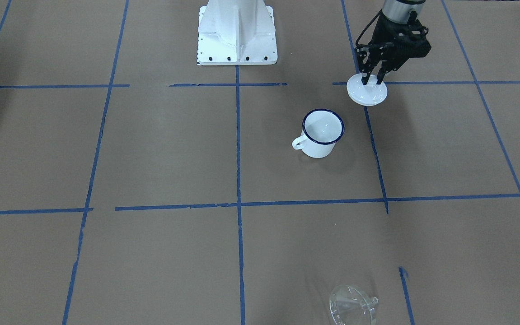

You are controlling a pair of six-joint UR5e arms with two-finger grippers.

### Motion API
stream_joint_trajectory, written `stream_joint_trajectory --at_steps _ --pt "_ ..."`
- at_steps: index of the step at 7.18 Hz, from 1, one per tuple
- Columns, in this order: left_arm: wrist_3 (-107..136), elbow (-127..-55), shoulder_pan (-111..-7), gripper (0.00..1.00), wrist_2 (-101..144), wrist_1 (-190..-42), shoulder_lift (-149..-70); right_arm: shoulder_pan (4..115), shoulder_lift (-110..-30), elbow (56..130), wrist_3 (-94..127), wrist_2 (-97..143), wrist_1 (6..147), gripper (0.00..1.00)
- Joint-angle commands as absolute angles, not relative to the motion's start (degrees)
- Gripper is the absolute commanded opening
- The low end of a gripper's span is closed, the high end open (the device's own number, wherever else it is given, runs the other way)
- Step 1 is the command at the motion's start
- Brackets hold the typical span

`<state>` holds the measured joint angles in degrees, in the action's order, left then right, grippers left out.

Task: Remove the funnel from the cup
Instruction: 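Lift the white lid and carry it over the mug with the left gripper, then lower the white lid onto the mug's opening with the left gripper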

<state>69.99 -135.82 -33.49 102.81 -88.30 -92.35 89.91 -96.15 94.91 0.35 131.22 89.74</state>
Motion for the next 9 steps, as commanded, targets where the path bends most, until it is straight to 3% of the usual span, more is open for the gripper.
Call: stream_joint_trajectory --at_steps 1,3,5,9 --pt "69.96 -134.33 -35.60 0.00 103.01 -77.66 -105.73 89.91 -96.15 94.92 0.35 131.22 89.74 1.00" --pt "69.96 -123.54 -35.07 0.00 103.01 -76.37 -115.46 89.91 -96.15 94.92 0.35 131.22 89.74 1.00" --pt "69.96 -116.93 -34.98 0.00 103.01 -82.13 -116.19 89.91 -96.15 94.83 0.35 131.22 89.74 1.00" --pt "69.79 -114.96 -35.33 0.00 103.09 -84.46 -115.31 89.91 -96.15 94.92 0.35 131.22 89.74 1.00"
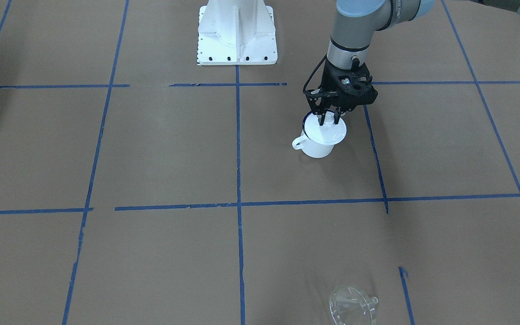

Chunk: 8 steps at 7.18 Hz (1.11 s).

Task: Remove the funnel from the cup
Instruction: 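Lower the white lid onto the mug's opening with the left gripper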

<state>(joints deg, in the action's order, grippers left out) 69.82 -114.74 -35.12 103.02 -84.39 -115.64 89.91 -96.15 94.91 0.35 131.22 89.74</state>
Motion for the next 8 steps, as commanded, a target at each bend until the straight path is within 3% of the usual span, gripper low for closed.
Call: stream_joint_trajectory --at_steps 1,8 --pt "69.79 -115.13 -35.33 0.00 103.10 -84.46 -115.31 89.91 -96.15 94.92 0.35 131.22 89.74 1.00" --pt "69.96 -114.61 -35.07 0.00 108.46 -84.46 -115.14 89.91 -96.15 94.92 0.35 131.22 89.74 1.00"
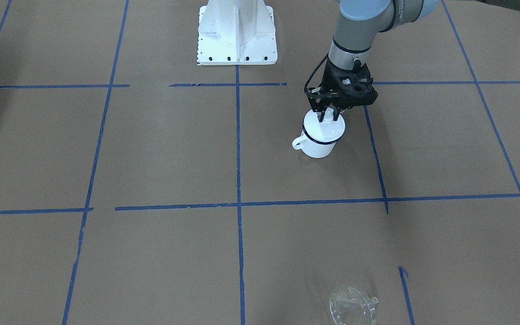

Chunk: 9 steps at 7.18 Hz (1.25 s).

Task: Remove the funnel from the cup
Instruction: 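Lower the white lid onto the mug's opening with the left gripper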

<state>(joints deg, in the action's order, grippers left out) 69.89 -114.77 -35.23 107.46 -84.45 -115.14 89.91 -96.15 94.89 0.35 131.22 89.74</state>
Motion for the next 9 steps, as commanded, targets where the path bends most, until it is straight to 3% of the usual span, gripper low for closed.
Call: stream_joint_trajectory --at_steps 1,9 --pt "69.96 -114.61 -34.98 0.00 108.46 -84.46 -115.14 89.91 -96.15 94.83 0.35 131.22 89.74 1.00" --pt "69.18 -114.96 -35.51 0.00 108.46 -84.38 -114.70 89.91 -96.15 94.92 0.35 131.22 89.74 1.00"
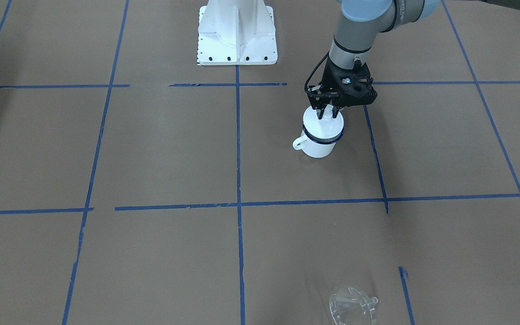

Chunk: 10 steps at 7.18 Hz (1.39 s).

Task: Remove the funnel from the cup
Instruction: 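Lower the white lid onto the mug's opening with the left gripper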

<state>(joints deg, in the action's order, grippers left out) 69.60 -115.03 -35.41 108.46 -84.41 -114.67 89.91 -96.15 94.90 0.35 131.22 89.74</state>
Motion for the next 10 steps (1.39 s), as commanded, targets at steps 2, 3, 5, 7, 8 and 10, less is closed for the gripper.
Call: stream_joint_trajectory --at_steps 2,3,5,7,8,10 --pt "67.59 -114.52 -35.51 0.00 108.46 -84.37 -114.70 89.91 -96.15 94.92 0.35 131.22 89.74 1.00" --pt "67.59 -114.43 -35.42 0.00 108.46 -84.37 -114.70 89.91 -96.15 94.83 0.35 131.22 89.74 1.00" --pt "67.59 -114.43 -35.25 0.00 108.46 -84.37 -114.70 89.91 -96.15 94.92 0.35 131.22 89.74 1.00" --pt "67.67 -114.35 -35.16 0.00 108.46 -84.37 -114.70 89.91 -96.15 94.83 0.35 131.22 89.74 1.00" --pt "67.59 -114.35 -35.16 0.14 108.54 -84.37 -114.70 89.91 -96.15 94.92 0.35 131.22 89.74 1.00" --pt "67.68 -113.91 -35.16 0.64 108.46 -84.46 -114.70 89.91 -96.15 94.92 0.35 131.22 89.74 1.00"
